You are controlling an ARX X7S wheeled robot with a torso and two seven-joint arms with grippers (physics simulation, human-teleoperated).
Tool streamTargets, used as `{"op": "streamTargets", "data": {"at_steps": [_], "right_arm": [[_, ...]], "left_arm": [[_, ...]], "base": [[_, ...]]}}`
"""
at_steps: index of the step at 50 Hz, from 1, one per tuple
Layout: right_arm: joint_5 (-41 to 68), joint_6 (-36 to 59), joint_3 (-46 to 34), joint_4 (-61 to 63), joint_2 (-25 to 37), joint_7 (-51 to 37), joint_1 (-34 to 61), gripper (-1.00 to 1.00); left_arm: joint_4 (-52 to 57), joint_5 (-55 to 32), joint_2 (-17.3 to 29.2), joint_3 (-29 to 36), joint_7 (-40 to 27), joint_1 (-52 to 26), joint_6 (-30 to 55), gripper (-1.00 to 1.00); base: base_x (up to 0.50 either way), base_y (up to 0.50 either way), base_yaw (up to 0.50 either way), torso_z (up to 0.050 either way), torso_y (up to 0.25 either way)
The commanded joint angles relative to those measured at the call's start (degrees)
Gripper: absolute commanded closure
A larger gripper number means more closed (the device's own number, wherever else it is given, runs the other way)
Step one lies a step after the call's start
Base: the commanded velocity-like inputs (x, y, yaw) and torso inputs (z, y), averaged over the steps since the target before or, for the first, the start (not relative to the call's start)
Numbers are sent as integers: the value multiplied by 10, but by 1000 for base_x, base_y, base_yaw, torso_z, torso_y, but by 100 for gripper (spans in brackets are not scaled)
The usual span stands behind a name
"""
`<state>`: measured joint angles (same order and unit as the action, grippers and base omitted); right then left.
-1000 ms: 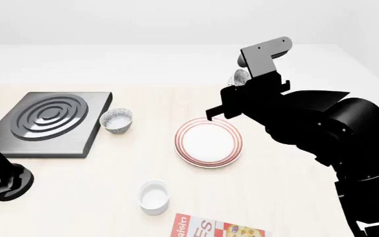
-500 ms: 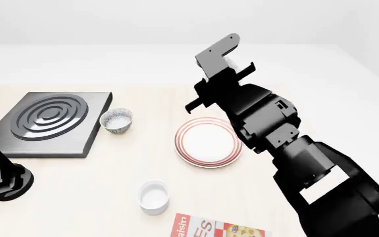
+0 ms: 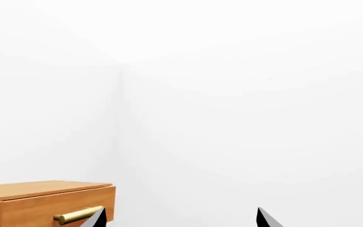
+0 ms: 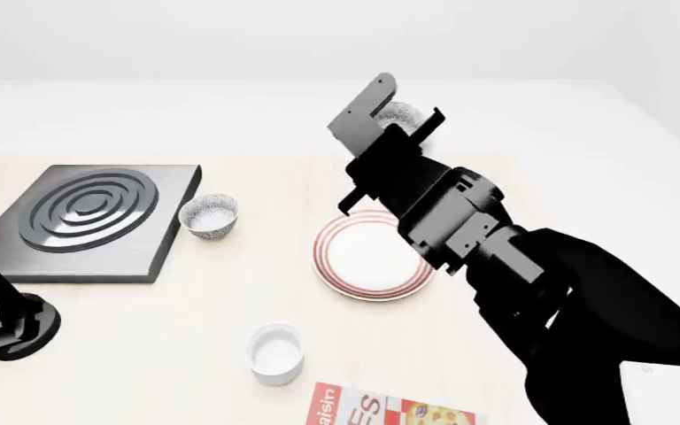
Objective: Pick the akita bowl next to the cookies box and place it on the plate.
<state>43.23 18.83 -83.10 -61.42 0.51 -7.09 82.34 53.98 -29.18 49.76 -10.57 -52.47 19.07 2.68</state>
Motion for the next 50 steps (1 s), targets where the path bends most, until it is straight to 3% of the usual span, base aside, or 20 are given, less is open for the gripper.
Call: {"op": "streamTargets", "data": {"at_steps": [1,50], "right_arm": [[-12,40,-38,-10,-5,-15,15,100],[0,95,-37,9,-5,83,-8,100]], "left_arm": [[-1,2,-1,-2,1,4,-3,-100],[5,1,-2,-17,-5,16,-4,-100]], "base": [[0,0,0,0,0],[0,0,0,0,0]]}}
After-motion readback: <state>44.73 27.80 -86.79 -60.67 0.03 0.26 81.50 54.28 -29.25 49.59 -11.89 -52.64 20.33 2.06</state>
